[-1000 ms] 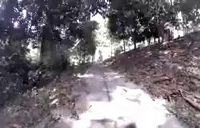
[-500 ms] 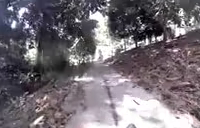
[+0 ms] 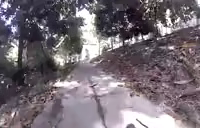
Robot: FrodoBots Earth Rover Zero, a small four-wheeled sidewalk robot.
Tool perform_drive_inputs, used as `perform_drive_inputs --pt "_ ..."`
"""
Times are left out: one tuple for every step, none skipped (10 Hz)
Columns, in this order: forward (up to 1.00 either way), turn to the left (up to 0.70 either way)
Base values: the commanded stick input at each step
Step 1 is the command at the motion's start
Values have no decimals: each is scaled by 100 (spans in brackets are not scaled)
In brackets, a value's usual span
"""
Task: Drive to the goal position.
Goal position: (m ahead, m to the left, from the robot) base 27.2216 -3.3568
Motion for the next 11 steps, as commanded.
perform_drive_inputs --pt "100 0" --pt "100 0" --pt "100 0" --pt "100 0" --pt "100 0" --pt "100 0" --pt "100 0" --pt "100 0" --pt "100 0" --pt "100 0" --pt "100 0"
